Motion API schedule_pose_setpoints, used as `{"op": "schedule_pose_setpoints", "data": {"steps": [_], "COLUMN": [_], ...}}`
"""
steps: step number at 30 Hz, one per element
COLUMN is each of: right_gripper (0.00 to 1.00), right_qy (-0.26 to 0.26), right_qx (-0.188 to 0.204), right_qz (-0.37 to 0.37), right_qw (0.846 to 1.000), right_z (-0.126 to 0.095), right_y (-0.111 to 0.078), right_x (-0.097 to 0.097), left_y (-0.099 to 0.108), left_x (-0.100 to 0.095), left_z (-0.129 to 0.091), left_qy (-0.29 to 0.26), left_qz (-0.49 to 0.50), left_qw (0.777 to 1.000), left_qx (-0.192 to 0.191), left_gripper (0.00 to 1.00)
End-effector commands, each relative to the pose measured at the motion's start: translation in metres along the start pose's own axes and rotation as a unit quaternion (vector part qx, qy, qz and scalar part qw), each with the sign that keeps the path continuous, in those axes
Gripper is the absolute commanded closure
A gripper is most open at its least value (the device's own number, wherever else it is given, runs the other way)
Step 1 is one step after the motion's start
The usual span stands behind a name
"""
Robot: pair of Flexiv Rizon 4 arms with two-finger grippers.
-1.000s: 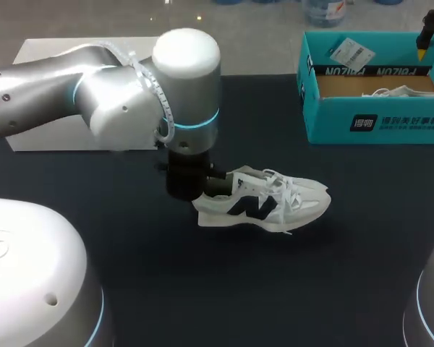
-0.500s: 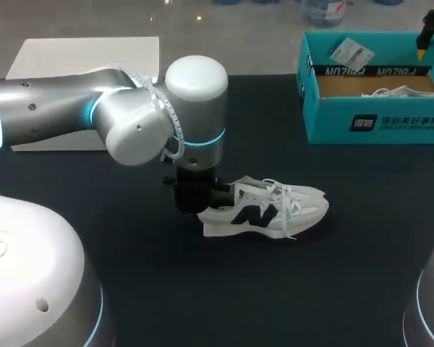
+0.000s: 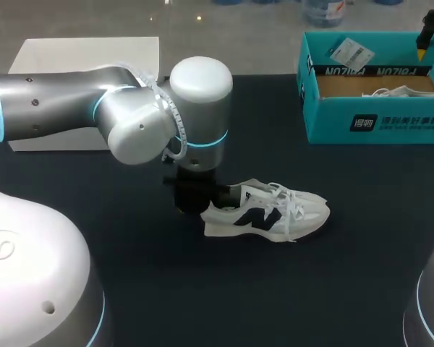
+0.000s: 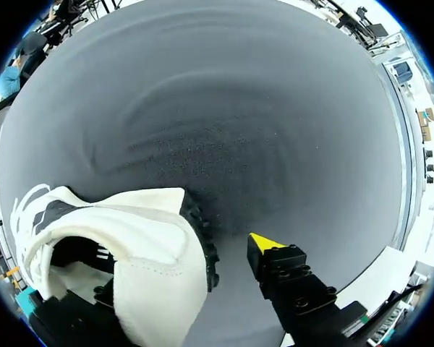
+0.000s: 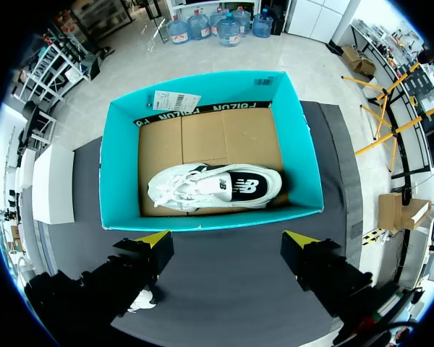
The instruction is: Take the shoe out of the shoebox, open the shoe tongue, remove and reinsert the insole, then place the shoe into the shoebox
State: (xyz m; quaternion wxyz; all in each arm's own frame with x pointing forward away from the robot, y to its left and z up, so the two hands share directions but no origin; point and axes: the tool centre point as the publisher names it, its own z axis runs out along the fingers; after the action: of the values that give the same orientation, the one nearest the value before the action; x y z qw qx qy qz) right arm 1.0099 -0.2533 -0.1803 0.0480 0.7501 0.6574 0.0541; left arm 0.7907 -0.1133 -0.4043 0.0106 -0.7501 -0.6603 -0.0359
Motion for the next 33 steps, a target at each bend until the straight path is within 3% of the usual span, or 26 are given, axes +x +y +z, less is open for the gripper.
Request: {"op": "schedule_pose_setpoints", "data": {"steps": [1, 10, 16, 20, 26, 30, 33], "right_gripper": [0.00, 0.00, 0.00, 0.00, 0.00, 0.00, 0.00], "right_qy": [-0.001, -0.001, -0.001, -0.001, -0.001, -0.001, -0.001], "right_qx": [0.000, 0.000, 0.000, 0.000, 0.000, 0.000, 0.000], "right_qz": [0.001, 0.001, 0.001, 0.001, 0.001, 0.001, 0.001], "right_qw": [1.000, 1.000, 1.000, 1.000, 1.000, 1.000, 1.000], "right_z": [0.000, 0.000, 0.000, 0.000, 0.000, 0.000, 0.000], "right_y": [0.000, 0.000, 0.000, 0.000, 0.000, 0.000, 0.000], "right_x": [0.000, 0.000, 0.000, 0.000, 0.000, 0.000, 0.000], "left_y": [-0.003, 0.005, 0.014, 0.016, 0.020, 0.021, 0.024], "left_x": [0.004, 0.000, 0.014, 0.027, 0.048, 0.059, 0.066], "left_z": [-0.016, -0.068, -0.100, -0.119, -0.146, -0.163, -0.172], "left_qy": [-0.006, -0.043, -0.112, -0.182, -0.309, -0.346, -0.354], "left_qz": [-0.002, -0.042, -0.125, -0.194, -0.301, -0.331, -0.324], "left_qw": [1.000, 0.998, 0.985, 0.961, 0.898, 0.874, 0.872], "left_qx": [-0.002, 0.011, 0.049, 0.072, 0.086, 0.087, 0.096], "left_gripper": [0.00, 0.00, 0.00, 0.00, 0.00, 0.00, 0.00]}}
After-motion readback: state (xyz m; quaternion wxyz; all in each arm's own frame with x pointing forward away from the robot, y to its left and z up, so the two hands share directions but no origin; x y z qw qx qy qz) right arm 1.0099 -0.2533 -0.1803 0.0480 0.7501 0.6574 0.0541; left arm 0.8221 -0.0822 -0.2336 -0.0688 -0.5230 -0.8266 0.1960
